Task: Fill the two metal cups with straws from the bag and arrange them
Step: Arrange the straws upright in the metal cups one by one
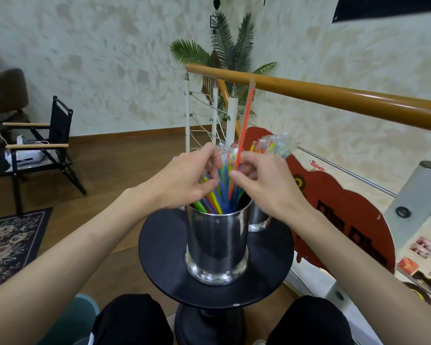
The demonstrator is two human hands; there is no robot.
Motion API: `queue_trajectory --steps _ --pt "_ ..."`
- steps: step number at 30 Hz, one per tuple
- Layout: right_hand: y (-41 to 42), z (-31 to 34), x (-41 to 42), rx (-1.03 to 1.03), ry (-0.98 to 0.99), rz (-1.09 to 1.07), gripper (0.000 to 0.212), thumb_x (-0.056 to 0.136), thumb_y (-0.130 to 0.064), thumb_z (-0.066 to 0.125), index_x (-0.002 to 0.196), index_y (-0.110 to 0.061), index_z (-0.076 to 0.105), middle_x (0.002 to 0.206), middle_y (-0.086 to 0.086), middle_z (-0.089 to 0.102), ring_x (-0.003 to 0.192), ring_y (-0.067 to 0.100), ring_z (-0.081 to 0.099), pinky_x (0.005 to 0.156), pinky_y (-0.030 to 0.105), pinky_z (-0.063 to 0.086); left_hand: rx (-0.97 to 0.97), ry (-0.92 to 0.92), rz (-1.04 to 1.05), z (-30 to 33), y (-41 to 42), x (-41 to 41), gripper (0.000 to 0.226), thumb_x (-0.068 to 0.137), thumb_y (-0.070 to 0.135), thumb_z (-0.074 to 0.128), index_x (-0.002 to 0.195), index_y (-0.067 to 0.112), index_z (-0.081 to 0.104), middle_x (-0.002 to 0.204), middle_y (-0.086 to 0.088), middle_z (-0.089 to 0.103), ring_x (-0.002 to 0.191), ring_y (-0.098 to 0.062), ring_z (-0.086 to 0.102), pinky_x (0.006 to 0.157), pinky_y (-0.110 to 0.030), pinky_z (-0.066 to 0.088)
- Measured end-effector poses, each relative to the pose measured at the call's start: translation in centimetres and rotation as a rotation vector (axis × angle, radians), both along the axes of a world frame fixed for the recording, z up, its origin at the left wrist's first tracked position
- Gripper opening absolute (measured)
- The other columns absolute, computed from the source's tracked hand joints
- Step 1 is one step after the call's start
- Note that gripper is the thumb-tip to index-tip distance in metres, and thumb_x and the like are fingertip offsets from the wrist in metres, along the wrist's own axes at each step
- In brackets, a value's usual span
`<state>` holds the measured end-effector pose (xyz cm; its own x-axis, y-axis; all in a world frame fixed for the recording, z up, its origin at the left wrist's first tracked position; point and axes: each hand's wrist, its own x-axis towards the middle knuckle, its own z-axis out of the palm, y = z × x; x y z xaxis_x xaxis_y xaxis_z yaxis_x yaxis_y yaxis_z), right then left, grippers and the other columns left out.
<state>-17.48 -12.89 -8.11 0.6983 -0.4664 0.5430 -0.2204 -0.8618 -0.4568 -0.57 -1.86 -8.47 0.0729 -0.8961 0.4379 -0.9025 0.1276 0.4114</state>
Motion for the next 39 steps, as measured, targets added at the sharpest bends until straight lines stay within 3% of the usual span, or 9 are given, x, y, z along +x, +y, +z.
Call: queue_trajectory --steps 8,10,16,19,23,27,30,34,39 --pt "-0.1 -0.9 0.9 -0.048 0.366 0.013 0.010 0.092 -0.028 0.074 0.087 -0.023 0.067 0.081 -0.005 0.075 0.086 0.017 0.069 0.082 0.041 0.056 -0.010 -0.021 0.054 -0.2 -0.1 -0.1 0.040 0.089 0.024 0.072 0.118 0.021 0.045 0.090 0.013 0.063 0.079 0.006 0.056 0.068 -0.020 0.038" --pt "-0.2 -0.9 0.9 -0.047 0.401 0.038 0.010 0.094 -0.026 0.071 0.086 -0.021 0.069 0.078 -0.004 0.074 0.082 0.016 0.069 0.079 0.038 0.057 -0.003 -0.024 0.064 -0.1 -0.2 -0.1 0.041 0.090 0.027 0.072 0.121 0.021 0.046 0.091 0.014 0.064 0.085 0.001 0.058 0.073 -0.028 0.044" --pt "-0.4 -1.1 0.8 -0.068 0.415 0.025 0.022 0.099 -0.027 0.064 0.078 -0.021 0.063 0.064 -0.007 0.058 0.070 0.018 0.056 0.069 0.035 0.050 -0.041 0.053 0.060 -0.4 -0.4 -0.3 0.040 0.091 0.019 0.072 0.122 0.021 0.048 0.090 0.014 0.067 0.067 0.007 0.056 0.063 -0.022 0.037" --pt "-0.2 -1.1 0.9 -0.072 0.430 0.004 0.025 0.100 -0.029 0.063 0.076 -0.025 0.058 0.062 -0.010 0.052 0.069 0.017 0.054 0.065 0.033 0.045 -0.117 0.173 0.033 -0.4 -0.4 -0.4 0.037 0.093 0.015 0.069 0.124 0.016 0.048 0.090 0.010 0.066 0.076 -0.010 0.060 0.068 -0.033 0.047" --pt "-0.1 -1.0 0.9 -0.089 0.470 -0.006 0.024 0.101 -0.030 0.062 0.083 -0.015 0.069 0.069 -0.003 0.062 0.070 0.016 0.059 0.064 0.030 0.043 -0.162 0.257 -0.007 0.1 0.1 -0.8 0.034 0.098 0.011 0.061 0.129 0.016 0.047 0.096 0.005 0.063 0.093 -0.012 0.058 0.082 -0.030 0.048" --pt "-0.1 -0.5 1.0 -0.084 0.477 0.004 0.023 0.097 -0.032 0.068 0.088 -0.013 0.077 0.074 -0.001 0.069 0.075 0.014 0.065 0.072 0.032 0.053 -0.129 0.267 -0.018 0.2 0.2 -1.3 0.014 0.101 0.036 0.054 0.107 0.024 0.059 0.091 0.007 0.064 0.083 -0.010 0.059 0.075 -0.026 0.046" --pt "-0.4 0.1 0.4 0.008 0.451 0.048 0.021 0.091 -0.030 0.076 0.105 -0.015 0.078 0.087 -0.004 0.074 0.083 0.005 0.069 0.080 0.024 0.057 -0.167 0.180 0.000 0.1 0.0 -1.4 0.032 0.106 0.035 0.048 0.082 0.019 0.061 0.071 0.006 0.057 0.064 -0.011 0.051 0.062 -0.027 0.038" --pt "-1.0 -0.2 -0.1 0.064 0.348 -0.002 0.022 0.091 -0.019 0.076 0.113 -0.015 0.075 0.095 -0.004 0.076 0.084 0.002 0.068 0.079 0.015 0.054 -0.156 0.117 0.019 -0.3 0.0 -0.9 0.018 0.101 0.032 0.055 0.090 0.018 0.061 0.077 -0.003 0.063 0.067 -0.021 0.057 0.066 -0.044 0.048" --pt "-0.6 -1.3 0.9 -0.138 0.143 -0.196 0.018 0.094 -0.034 0.071 0.094 -0.016 0.075 0.082 -0.002 0.071 0.083 0.016 0.066 0.080 0.038 0.056 -0.132 0.114 0.024 -0.6 -0.2 -0.8 0.026 0.089 0.025 0.075 0.099 0.024 0.052 0.083 0.009 0.066 0.077 -0.019 0.065 0.070 -0.042 0.052"
